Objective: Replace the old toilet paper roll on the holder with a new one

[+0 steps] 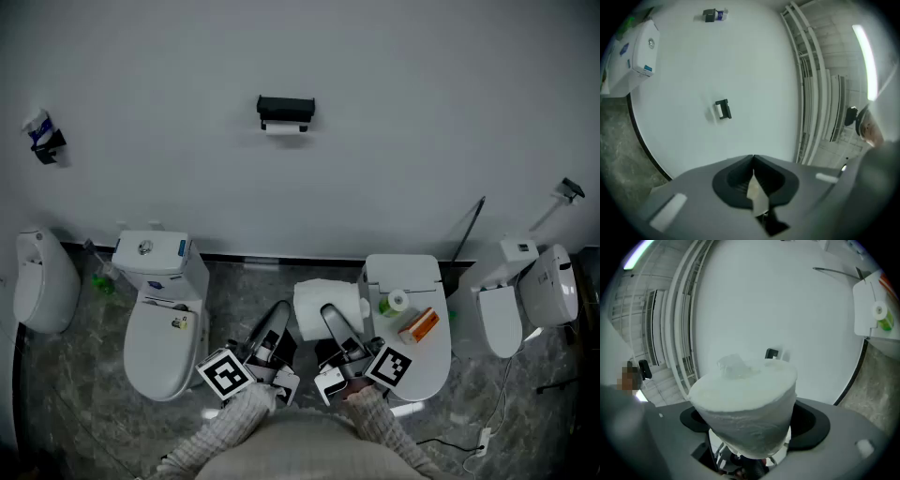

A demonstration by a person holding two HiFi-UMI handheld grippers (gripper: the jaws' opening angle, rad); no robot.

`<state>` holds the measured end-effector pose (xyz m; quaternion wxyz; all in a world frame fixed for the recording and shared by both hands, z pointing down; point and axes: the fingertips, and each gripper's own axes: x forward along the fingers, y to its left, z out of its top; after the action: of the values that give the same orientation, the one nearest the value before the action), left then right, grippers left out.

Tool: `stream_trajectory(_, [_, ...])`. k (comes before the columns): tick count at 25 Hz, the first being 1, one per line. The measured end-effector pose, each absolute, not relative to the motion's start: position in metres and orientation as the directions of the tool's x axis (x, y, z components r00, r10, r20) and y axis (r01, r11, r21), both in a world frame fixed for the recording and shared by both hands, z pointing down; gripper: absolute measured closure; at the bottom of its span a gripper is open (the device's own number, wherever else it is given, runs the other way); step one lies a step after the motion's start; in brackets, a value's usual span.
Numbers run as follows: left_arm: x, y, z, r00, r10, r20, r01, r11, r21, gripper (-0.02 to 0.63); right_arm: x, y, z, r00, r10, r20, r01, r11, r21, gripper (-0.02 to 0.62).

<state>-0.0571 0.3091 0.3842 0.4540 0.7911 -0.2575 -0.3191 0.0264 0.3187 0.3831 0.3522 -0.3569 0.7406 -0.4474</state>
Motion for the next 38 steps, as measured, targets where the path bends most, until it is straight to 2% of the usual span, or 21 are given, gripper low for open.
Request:
stream_trajectory(6, [-0.055, 0.287, 0.395, 0.64, -0.721, -0.264, -0.098, -0.417, 0.904, 0.6, 0.037, 0.293, 0.391, -0.493, -0.852, -0.175, -0.222, 0.318, -0.922, 0.129])
stream_trajectory(10, [-0.052, 0.26, 0.4, 0.666, -0.707, -0.236, -0.175, -0.456, 0.872, 0.6, 0.037, 0.267, 0.398, -0.496, -0.851, -0.176, -0.209, 0.313, -0.926, 0.129])
stream_trajectory(20, [-0.057, 0.132, 0.392, 0.695, -0.68, -0.233, -0.174, -0.474, 0.863, 0.6, 0.036, 0.145, 0.39, -0.462, -0.865, -0.195, -0.206, 0.319, -0.925, 0.129])
stream_trajectory(28, [-0.061, 0.015, 0.368, 0.715, -0.64, -0.282, -0.089, -0.483, 0.871, 0.6, 0.036, 0.038, 0.376, -0.391, -0.891, -0.23, -0.211, 0.33, -0.92, 0.129])
stream_trajectory(38, [-0.057, -0.06, 0.379, 0.718, -0.644, -0.264, -0.062, -0.437, 0.897, 0.6, 0.046, -0.025, 0.398, -0.346, -0.923, -0.168, -0.209, 0.251, -0.945, 0.129])
